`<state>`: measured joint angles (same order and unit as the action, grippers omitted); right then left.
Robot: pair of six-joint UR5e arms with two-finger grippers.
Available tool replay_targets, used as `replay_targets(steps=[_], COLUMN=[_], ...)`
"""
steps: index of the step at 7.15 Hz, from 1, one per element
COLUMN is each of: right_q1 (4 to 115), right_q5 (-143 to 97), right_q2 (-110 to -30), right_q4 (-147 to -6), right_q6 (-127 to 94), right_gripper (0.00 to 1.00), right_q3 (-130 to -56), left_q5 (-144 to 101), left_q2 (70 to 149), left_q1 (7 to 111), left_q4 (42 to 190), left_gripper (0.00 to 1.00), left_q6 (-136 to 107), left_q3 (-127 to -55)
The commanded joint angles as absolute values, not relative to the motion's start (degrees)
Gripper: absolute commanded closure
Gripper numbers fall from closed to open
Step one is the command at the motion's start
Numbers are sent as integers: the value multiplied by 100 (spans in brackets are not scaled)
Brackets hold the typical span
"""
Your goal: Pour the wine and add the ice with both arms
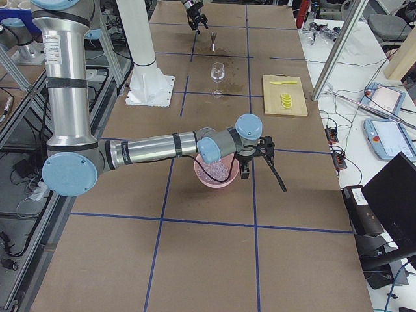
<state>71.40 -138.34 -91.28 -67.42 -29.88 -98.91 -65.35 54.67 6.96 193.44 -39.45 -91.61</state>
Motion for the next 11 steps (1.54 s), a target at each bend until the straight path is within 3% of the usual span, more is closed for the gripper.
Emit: replay_targets(steps=[1,2,3,5,8,9,10,11], right_q1=[6253,6136,6143,5943,5652,5660,5660,5660], right_q5=[-13047,-12956,-12955,-12816,-12647,-12647,-12647,-12656], right_q2=[-9737,-9738,-9834,-10149,-10178,-10213,-10274,-10292], right_q4=[-4963,-4948,-4957,-4983,-4992,-4992,-4983,-4983], right_q6=[-4301,-4585,-4631,-4904,-5528,-5528,-5537,-5546], right_gripper=[0,0,0,0,18,28,44,78], right_q3=[-9940,-10054,-10264,-10406,-10223,-10196,-10187,-10195], left_q5=[-8630,-9544,-9997,-10019,-10615,-10626,-10626,-10626], left_q2=[5893,6489,6791,6882,7082,7136,7145,7146], left_q1=[3053,4390,4899,4974,5106,5141,5142,5150], left_q4=[18866,18113,17653,17631,17387,17376,17376,17376], left_gripper=[11,9,5,0,0,0,0,0], left_q6=[-2690,-1837,-1515,-1634,-2733,-2759,-2777,-2795], left_q3=[-9027,-9000,-8965,-8816,-8789,-8798,-8807,-8807])
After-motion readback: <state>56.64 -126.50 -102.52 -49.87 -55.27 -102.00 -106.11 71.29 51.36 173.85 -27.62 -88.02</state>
